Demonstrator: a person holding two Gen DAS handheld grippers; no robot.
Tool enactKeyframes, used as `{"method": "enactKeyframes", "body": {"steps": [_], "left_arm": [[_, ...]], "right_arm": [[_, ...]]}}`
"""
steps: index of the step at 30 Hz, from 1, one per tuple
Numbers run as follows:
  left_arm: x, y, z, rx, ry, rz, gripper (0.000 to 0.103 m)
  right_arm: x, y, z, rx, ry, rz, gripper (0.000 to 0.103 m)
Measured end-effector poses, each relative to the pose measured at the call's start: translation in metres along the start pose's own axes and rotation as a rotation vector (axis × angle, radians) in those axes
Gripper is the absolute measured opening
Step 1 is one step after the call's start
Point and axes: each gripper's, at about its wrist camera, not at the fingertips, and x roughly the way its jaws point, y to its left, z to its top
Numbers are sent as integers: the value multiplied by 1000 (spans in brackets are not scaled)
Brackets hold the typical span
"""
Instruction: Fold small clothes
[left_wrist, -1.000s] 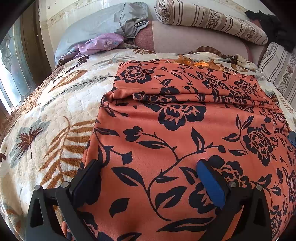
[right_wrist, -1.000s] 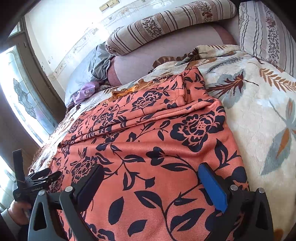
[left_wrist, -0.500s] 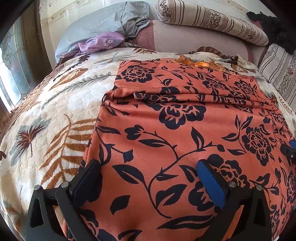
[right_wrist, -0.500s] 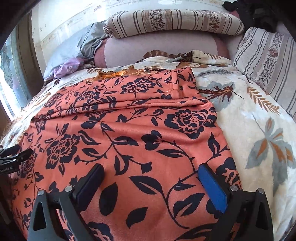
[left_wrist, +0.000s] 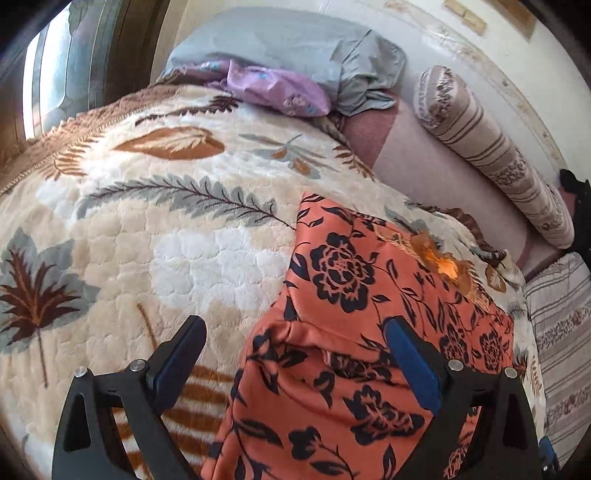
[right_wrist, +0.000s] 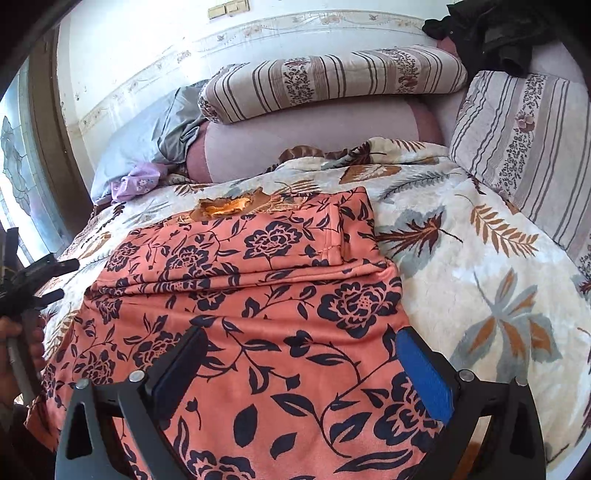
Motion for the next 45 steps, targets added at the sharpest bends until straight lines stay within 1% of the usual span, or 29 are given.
{"method": "enactKeyframes", "body": {"steps": [2,3,4,5,6,9,11,13,14,15,16,17,19,21,22,24,25,27,28,30,32,33,34,35,36,38,41,43,45], "left_arm": [[24,4,7,1,64,30,98],[36,6,7,20,102,80,97],[41,6,5,52,99,118,93],[40,5,3,84,75,152,91],[38,3,2,91,75,173,88],[31,5,-3,66,54,196,88],[32,2,-5,96,55,218,88],[35,3,-4,99,56,232,88],[35,4,-2,90,53,233,88],[36,4,0,82,54,229,87],[37,5,3,77,56,223,84],[38,7,6,67,56,217,81],[39,15,12,34,61,194,76],[40,18,15,16,71,174,75],[40,18,16,15,72,172,75],[39,16,13,25,72,178,75],[40,15,13,30,72,182,76],[41,14,14,39,75,190,76],[42,14,14,41,79,191,76],[42,15,16,36,79,187,76],[43,15,18,27,81,184,76],[43,15,17,27,79,186,76],[44,14,17,31,76,188,77],[44,14,17,38,73,189,78],[45,14,16,41,71,186,79],[45,14,16,42,65,172,83],[46,13,16,36,57,158,89],[46,11,15,43,51,163,90],[47,9,14,61,50,168,90]], "right_arm": [[5,-3,12,10,9,7,102],[9,-6,19,18,19,10,102],[16,-9,26,27,37,13,102],[24,-10,34,35,60,14,102],[33,-11,42,44,79,10,102],[56,-3,70,67,103,25,102],[75,14,89,99,119,83,102],[99,45,110,118,160,189,102],[112,68,119,100,187,246,102],[127,93,127,69,217,310,102],[143,121,133,26,255,375,102],[158,146,137,-17,277,414,102],[189,189,141,-74,321,421,102],[222,218,138,-70,387,443,102],[238,231,136,-89,407,427,102],[268,252,130,-155,437,316,102],[283,262,125,-213,467,227,102],[309,279,109,-407,510,40,102],[309,283,106,-454,479,27,103],[300,284,110,-438,445,10,102],[282,280,115,-433,369,36,102],[276,277,115,-441,339,13,102],[278,274,112,-459,351,-19,103],[288,270,104,-494,430,-35,102],[290,264,101,-487,476,-4,101],[269,238,110,-365,429,37,101],[214,183,116,-202,336,121,102],[173,140,107,-127,304,124,102],[137,93,91,-53,309,143,103]]}}
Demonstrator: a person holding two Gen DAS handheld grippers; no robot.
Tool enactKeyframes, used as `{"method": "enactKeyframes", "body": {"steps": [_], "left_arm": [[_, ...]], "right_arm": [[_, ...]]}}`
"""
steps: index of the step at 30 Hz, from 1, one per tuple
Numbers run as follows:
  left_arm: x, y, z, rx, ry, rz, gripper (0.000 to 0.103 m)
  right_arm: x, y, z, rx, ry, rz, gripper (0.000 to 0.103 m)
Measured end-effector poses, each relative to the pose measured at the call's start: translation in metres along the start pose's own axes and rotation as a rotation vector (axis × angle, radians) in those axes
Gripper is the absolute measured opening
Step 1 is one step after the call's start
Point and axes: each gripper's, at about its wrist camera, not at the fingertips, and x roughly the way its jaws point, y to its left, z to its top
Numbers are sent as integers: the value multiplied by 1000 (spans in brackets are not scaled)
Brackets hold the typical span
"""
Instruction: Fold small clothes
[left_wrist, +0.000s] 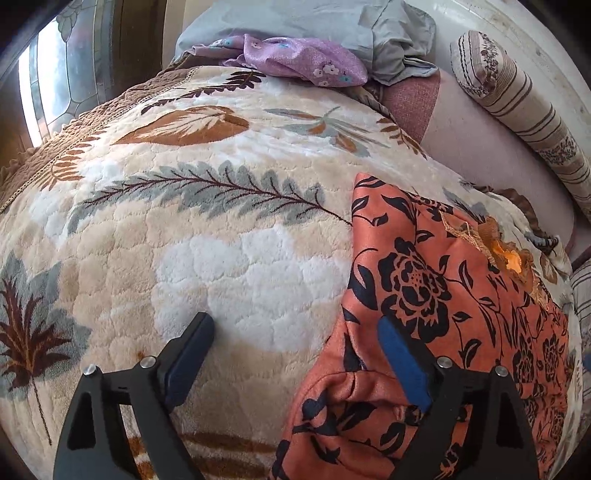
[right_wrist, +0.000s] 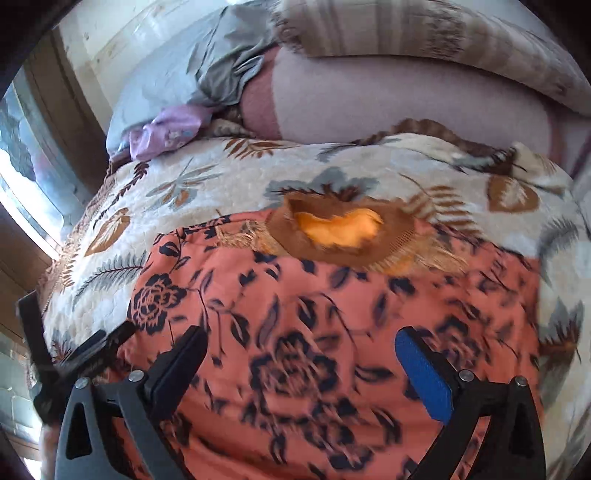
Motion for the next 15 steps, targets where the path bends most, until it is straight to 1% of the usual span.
{"method": "enactKeyframes", "body": {"steps": [1,4,6,7,9,10,11,13,15], "left_arm": [[-1,0,-1,3,-2,-2,90],[-3,3,-3,-10,-15,-22,90],[-5,5,-5,-18,-28,-32,90],[-6,5,-6,-18,-34,-35,90],[-9,6,-9,-23,-48,-45,90],[-12,8,-12,-26,-47,-57,90],[-17,8,-16,-23,-47,-63,90],[-28,6,-26,26,-20,-56,90],[-44,7,-40,66,28,-88,90]], "right_arm": [[-19,-22,-18,41,-1,1,102],[-72,-80,-71,149,-15,-33,102],[-96,-116,-108,235,18,-52,103],[-104,-128,-126,255,49,-53,103],[-118,-147,-156,263,62,-74,103],[-124,-156,-170,277,73,-72,102],[-124,-163,-180,300,102,-49,103],[-122,-173,-196,324,127,-11,103],[-119,-175,-206,323,140,23,103]]}}
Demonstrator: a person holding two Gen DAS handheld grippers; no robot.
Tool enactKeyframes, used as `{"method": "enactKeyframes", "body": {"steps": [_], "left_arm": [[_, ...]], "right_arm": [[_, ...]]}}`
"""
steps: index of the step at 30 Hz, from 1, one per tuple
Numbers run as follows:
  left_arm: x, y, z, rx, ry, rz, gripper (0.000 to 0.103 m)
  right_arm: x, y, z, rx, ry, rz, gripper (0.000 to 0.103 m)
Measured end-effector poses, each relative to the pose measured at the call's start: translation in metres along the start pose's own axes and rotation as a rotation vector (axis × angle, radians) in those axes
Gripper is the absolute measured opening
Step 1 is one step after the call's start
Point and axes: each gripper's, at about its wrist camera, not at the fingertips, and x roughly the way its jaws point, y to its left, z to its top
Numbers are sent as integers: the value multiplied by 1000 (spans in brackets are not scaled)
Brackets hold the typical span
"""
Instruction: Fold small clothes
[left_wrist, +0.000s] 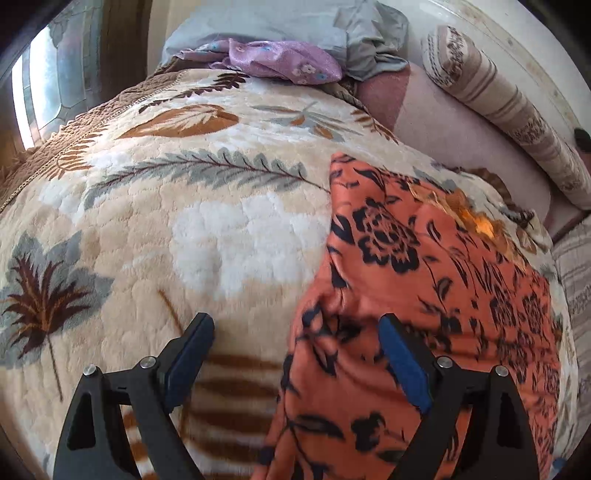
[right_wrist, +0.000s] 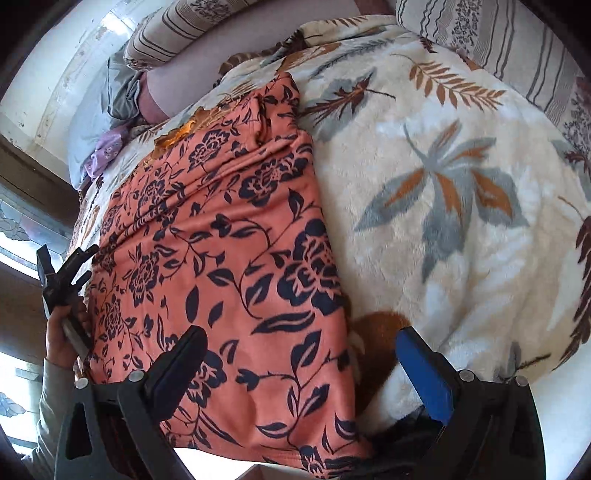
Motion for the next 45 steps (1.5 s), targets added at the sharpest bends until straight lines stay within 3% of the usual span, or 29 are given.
{"method": "enactKeyframes", "body": {"steps": [3,6,8,14,19,21,23,24,26,28,30,33,36,38,39,40,41,42,43,45], "left_arm": [[-34,1,-33,14,34,-62,90],[-63,3,-72,32,83,-113,90],[-80,0,-98,64,104,-124,90],[-113,-2,-153,113,127,-119,90],[-115,-4,-165,137,147,-93,90],[-116,-3,-165,122,148,-106,90],[-118,-1,-166,97,151,-103,90],[-119,0,-166,88,151,-105,88],[-120,0,-167,83,149,-97,79],[-119,1,-166,88,159,-75,63],[-120,3,-166,85,163,-65,59],[-122,8,-166,72,171,-79,60],[-118,7,-168,80,191,-76,86],[-117,4,-171,108,190,-60,86],[-117,2,-172,120,190,-52,80],[-116,1,-173,132,197,-39,54],[-115,1,-174,145,201,5,39],[-116,5,-172,142,197,27,18],[-118,11,-169,112,202,-7,12],[-128,25,-162,41,192,-63,8]], "right_arm": [[18,0,-5,12,41,95,102],[31,10,-7,-9,40,84,103],[31,14,-10,-28,29,82,103],[22,2,-23,17,36,202,102],[18,-9,-37,49,39,261,96],[17,-11,-41,49,43,269,90],[16,-16,-44,60,55,268,74],[16,-18,-45,65,58,270,72],[15,-24,-46,81,65,280,63],[15,-27,-47,95,74,282,57],[15,-26,-46,87,83,275,55],[15,-25,-48,71,97,271,53],[19,-25,-49,66,116,264,58],[19,-23,-48,52,123,274,66],[19,-20,-48,33,125,261,66],[19,-16,-49,10,131,251,64],[20,-14,-50,-3,141,238,47],[21,-14,-50,-10,158,217,30],[22,-17,-50,-4,166,210,9],[17,-23,-49,29,161,248,9]]}}
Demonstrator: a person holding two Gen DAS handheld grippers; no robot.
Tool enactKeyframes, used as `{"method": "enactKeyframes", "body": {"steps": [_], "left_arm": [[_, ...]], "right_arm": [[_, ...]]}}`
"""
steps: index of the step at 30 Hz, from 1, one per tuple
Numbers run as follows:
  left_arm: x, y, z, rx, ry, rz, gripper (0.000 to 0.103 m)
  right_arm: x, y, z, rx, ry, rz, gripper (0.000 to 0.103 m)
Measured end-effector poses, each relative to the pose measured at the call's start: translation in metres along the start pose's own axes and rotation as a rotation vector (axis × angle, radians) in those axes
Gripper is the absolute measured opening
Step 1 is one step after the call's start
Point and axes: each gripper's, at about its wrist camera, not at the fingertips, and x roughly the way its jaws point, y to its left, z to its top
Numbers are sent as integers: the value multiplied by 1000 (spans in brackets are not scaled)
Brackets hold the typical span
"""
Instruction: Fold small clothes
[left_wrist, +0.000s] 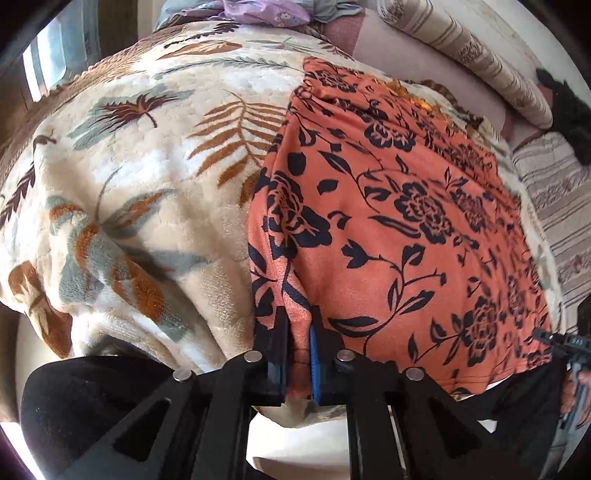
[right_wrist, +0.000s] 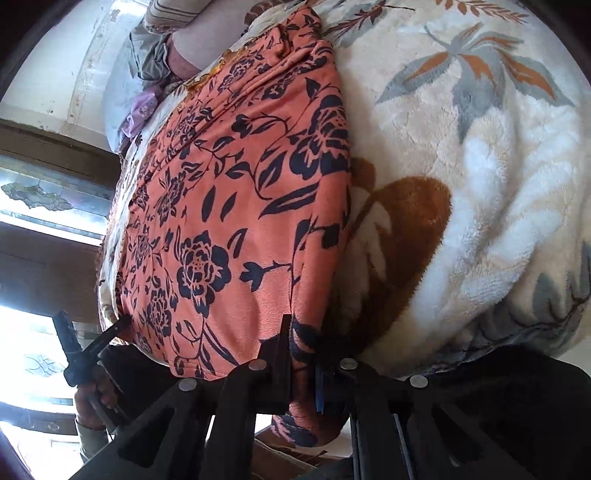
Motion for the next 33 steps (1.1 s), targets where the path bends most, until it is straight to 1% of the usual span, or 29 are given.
{"method": "enactKeyframes", "body": {"steps": [2,3,4,5,6,8,9,10,11,12,13,14,15,16,17,18,19,21,22,24,25,26,27,29,30,31,33], "left_arm": [[-20,7,5,-21,-50,-27,8],[-29,10,8,-26,-75,-41,8],[-33,12,9,-30,-85,-45,8],[-31,14,11,-34,-78,-42,8],[-24,16,12,-34,-57,-34,8],[-5,22,12,-57,-5,-7,10],[3,24,11,-77,16,6,15],[8,24,11,-79,30,22,25],[10,21,10,-71,36,30,31],[11,17,11,-59,35,20,42],[12,13,12,-44,34,14,51],[13,8,12,-20,40,31,51],[15,4,13,0,48,54,44],[16,2,14,7,49,51,12],[15,4,16,1,55,38,7],[12,7,18,-13,52,27,7],[8,8,20,-25,41,17,7],[-7,12,27,-55,9,-29,7],[-17,13,31,-64,-22,-50,7],[-31,11,41,-55,-65,-61,7],[-32,12,45,-53,-68,-62,7],[-28,11,47,-50,-54,-54,7],[-18,11,50,-45,-23,-40,7],[5,15,50,-53,65,-9,7],[9,16,51,-46,88,-3,7],[9,13,55,-25,83,0,7],[-5,3,77,12,30,-34,7]], "right_arm": [[-17,2,2,23,-40,80,9],[-24,5,4,25,-59,103,9],[-29,7,5,22,-68,108,9],[-27,8,7,16,-57,102,9],[-19,7,8,14,-23,91,10],[4,-3,9,48,59,28,13],[11,-6,8,59,82,-4,15],[12,-3,9,42,77,-18,17],[12,-1,9,39,81,-6,28],[14,-1,10,45,83,23,36],[15,-1,10,51,83,64,55],[16,0,10,50,83,91,66],[16,3,10,35,85,68,65],[17,6,10,19,87,39,56],[17,7,11,15,86,8,28],[17,6,11,20,89,5,14],[15,4,12,34,88,22,7],[7,4,14,52,68,66,7],[0,6,15,60,49,99,7],[-13,9,21,67,9,152,7],[-16,11,24,66,-1,166,7],[-14,11,26,66,0,163,7],[-7,9,27,74,19,154,7],[12,0,28,112,73,148,7],[16,-2,29,126,89,156,7],[17,-1,33,129,91,167,7],[10,10,50,113,67,200,7]]}}
